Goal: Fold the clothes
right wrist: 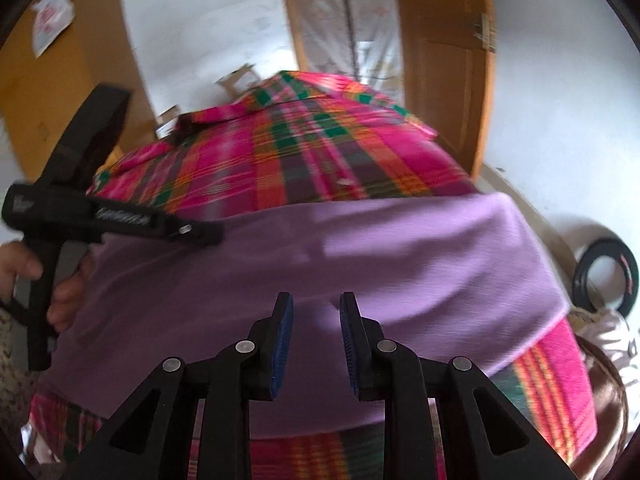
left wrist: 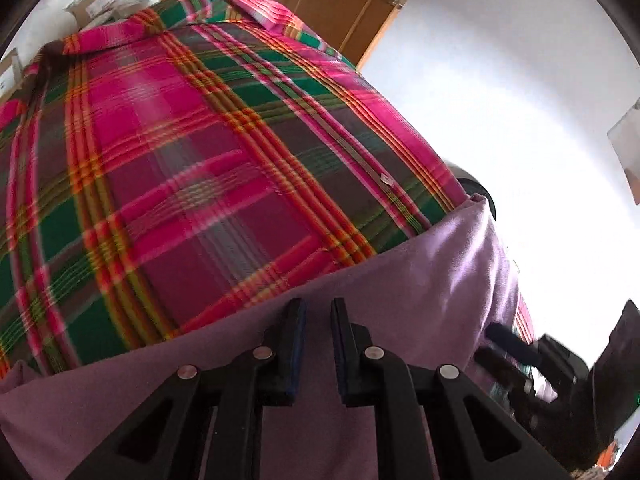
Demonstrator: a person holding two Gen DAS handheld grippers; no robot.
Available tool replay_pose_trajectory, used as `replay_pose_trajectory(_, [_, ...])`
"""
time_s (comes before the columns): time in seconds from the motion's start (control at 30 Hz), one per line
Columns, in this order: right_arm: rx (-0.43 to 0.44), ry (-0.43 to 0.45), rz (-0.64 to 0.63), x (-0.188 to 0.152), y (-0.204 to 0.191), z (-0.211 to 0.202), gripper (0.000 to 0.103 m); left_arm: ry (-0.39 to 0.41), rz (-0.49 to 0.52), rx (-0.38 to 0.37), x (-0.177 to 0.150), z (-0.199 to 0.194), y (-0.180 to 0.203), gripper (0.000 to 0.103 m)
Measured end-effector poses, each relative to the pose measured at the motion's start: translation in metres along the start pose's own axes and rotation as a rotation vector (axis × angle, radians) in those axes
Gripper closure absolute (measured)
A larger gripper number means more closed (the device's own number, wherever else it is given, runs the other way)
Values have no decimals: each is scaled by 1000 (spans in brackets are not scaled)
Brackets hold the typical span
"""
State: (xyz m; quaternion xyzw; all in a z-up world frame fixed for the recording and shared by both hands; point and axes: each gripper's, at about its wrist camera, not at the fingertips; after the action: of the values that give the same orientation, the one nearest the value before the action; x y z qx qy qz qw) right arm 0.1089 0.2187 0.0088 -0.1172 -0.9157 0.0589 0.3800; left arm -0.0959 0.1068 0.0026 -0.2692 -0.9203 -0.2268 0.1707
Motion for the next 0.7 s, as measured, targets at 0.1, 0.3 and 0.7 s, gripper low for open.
replay_pose_trajectory(0.1, [37,-14,-53,-1,-20,7,78,32,5,15,-6,-17,-7,89])
replay_pose_trajectory(0.3, [42,-87,-112,-12,-42,24,78,109,-77,79,-31,-70,-46,88])
replay_pose_trajectory(0.7, [89,-116,-234,-1,-86,52,77,228,-364,241,-122,-140,-131,87])
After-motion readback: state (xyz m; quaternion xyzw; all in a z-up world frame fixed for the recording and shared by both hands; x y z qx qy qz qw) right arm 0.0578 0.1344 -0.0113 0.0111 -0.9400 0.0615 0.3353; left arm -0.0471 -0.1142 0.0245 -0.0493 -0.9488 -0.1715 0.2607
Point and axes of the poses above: each gripper's, at about its wrist camera, not at the fingertips, and z roughly the way its jaws point, y to its right, x to its top, and after that the axes turned 5 degrees about z, right-handed
